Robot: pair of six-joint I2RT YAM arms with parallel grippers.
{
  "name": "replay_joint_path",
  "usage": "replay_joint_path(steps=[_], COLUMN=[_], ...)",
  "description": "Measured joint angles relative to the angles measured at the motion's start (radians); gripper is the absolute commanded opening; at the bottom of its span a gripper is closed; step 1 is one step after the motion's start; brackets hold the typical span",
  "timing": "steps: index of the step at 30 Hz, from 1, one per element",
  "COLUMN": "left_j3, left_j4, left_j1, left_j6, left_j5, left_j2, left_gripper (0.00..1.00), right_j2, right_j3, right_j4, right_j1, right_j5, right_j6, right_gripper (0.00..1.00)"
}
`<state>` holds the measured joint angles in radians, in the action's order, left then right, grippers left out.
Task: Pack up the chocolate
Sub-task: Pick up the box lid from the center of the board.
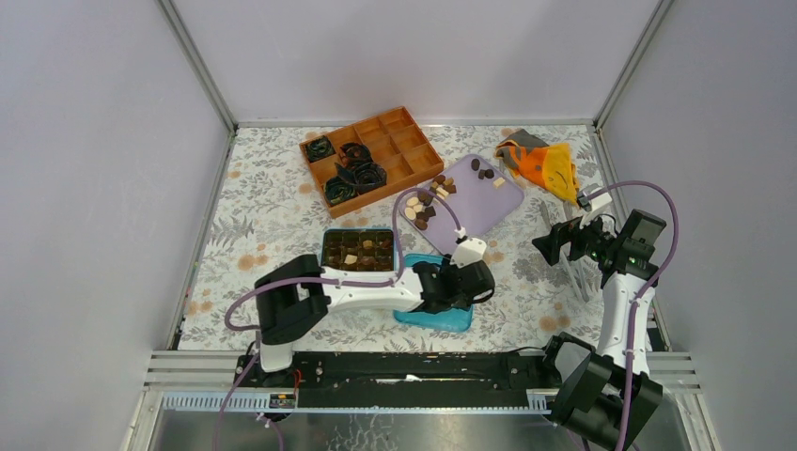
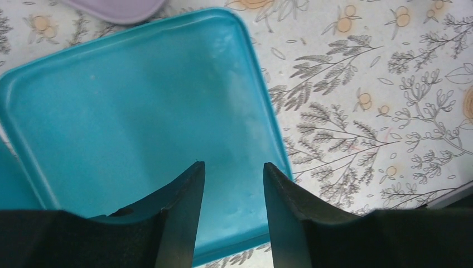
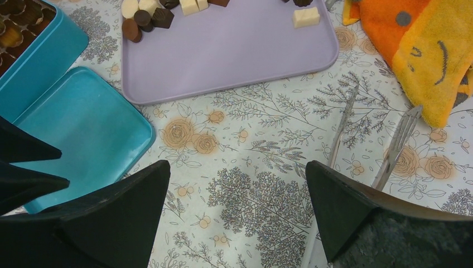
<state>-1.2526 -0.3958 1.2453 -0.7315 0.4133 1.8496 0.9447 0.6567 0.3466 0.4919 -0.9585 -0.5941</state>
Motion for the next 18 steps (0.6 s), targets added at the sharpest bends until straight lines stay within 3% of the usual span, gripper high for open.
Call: replay_joint_path(steps=[13, 18], left_j3=[-0.183, -0.249], left_j4=[-0.115, -0.156], left_j1=[0.045, 0.051], left_j6=[-0.026, -0.034], left_j5=[0.005, 0.013], left_j2=[0.171, 0.225], left_gripper=[0.47, 0.41], right_j2=[0.003, 0.005], right_j3=[0.0, 0.0], right_j4=[0.0, 0.0], right_j1=[0.0, 0.0], right_j5=[0.0, 0.0], right_j6=[-0.004, -0.005], right_gripper=[1.0, 1.0])
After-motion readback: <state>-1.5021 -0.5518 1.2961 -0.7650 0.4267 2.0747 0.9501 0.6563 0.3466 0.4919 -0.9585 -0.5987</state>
